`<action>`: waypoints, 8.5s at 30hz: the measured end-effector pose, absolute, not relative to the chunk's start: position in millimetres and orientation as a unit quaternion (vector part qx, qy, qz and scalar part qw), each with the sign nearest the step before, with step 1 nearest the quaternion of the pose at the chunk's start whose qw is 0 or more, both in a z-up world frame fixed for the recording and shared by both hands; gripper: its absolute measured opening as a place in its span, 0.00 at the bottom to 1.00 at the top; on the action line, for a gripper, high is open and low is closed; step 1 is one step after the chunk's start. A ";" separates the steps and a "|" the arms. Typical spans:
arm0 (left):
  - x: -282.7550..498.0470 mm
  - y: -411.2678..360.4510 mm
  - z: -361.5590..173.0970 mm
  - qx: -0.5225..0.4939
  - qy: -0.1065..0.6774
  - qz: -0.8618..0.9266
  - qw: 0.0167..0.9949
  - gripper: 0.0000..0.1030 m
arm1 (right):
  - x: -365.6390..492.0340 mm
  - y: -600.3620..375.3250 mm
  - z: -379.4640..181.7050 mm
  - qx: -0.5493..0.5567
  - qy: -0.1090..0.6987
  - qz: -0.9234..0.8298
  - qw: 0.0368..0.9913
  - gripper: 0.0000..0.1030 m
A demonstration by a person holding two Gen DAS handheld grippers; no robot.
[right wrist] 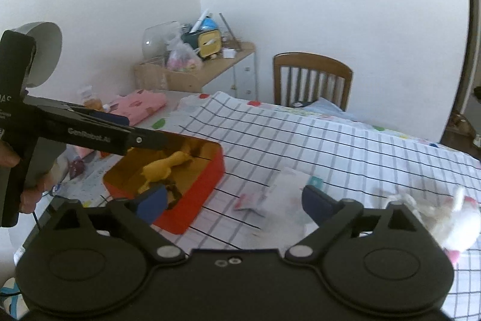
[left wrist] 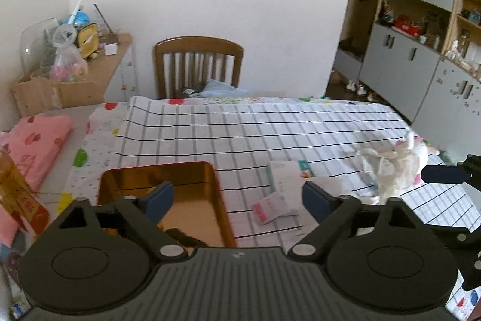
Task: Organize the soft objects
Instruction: 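Move both tools back over the items on the table, then grasp the white mesh tissue with the left tool while the right tool grasps the cotton swab bag, then carry the tissue and swab bag over the red tin box with both tools, then open the left tool to drop the tissue in the box while the right tool drops the swab bag, then move both tools back over the white cloths on the table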
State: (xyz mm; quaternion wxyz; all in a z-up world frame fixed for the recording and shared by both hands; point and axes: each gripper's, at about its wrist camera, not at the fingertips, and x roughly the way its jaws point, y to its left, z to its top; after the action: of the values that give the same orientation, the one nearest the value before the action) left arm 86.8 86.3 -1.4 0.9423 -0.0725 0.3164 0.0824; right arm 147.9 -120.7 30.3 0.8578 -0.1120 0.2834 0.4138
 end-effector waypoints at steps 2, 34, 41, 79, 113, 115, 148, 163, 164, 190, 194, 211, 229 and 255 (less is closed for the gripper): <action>87.3 80.3 -3.1 -0.071 0.310 0.075 0.945 0.97 | 148.1 -130.9 28.9 -0.110 0.283 0.403 0.864 0.95; 172.4 -14.9 -103.9 -0.033 0.393 0.023 0.919 0.97 | 232.4 -204.8 -59.0 -0.104 0.376 0.282 0.876 0.82; 187.0 -16.3 -123.0 -0.032 0.415 0.031 0.909 0.97 | 249.5 -191.0 -76.6 -0.118 0.409 0.304 0.852 0.78; 202.6 -9.5 -141.6 -0.080 0.452 0.019 0.888 0.28 | 285.6 -168.3 -102.9 -0.085 0.494 0.244 0.830 0.81; 151.0 22.4 -59.6 -0.083 0.398 0.033 0.913 0.13 | 234.5 -167.5 2.8 -0.089 0.348 0.297 0.885 0.67; 144.3 28.3 -52.4 -0.083 0.393 0.035 0.915 0.13 | 232.1 -163.2 11.5 -0.085 0.342 0.308 0.884 0.67; 115.5 179.6 -9.9 -0.107 0.368 0.154 0.911 0.13 | 178.7 41.2 6.9 -0.208 0.334 0.485 0.781 0.66; 127.9 206.6 -85.6 -0.148 0.459 0.163 0.861 0.13 | 176.5 97.0 -51.1 -0.301 0.346 0.520 0.721 0.66; 128.1 206.5 -89.1 -0.149 0.463 0.162 0.858 0.13 | 175.5 99.3 -54.7 -0.309 0.348 0.521 0.716 0.66; 130.4 203.6 -104.3 -0.157 0.473 0.151 0.854 0.21 | 176.1 95.4 -75.3 -0.327 0.339 0.521 0.713 0.72; 127.2 202.1 -101.5 -0.159 0.469 0.150 0.856 0.46 | 173.4 91.5 -71.1 -0.327 0.327 0.523 0.716 0.77; 95.4 187.6 -67.6 -0.138 0.430 0.157 0.879 0.64 | 172.9 40.1 -24.0 -0.263 0.314 0.517 0.751 0.84; 72.8 129.5 -13.0 -0.090 0.370 0.105 0.919 0.74 | 167.0 -65.0 31.9 -0.151 0.291 0.470 0.820 0.97; 124.2 37.6 -23.7 -0.099 0.333 0.005 0.938 1.00 | 165.9 -198.4 5.6 -0.132 0.319 0.359 0.867 1.00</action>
State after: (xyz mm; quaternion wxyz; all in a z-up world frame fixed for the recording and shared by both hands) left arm 124.2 37.6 -23.7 0.9376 -0.0990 0.3333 0.0046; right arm 165.9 -198.4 5.6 0.8669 -0.1317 0.3194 0.3592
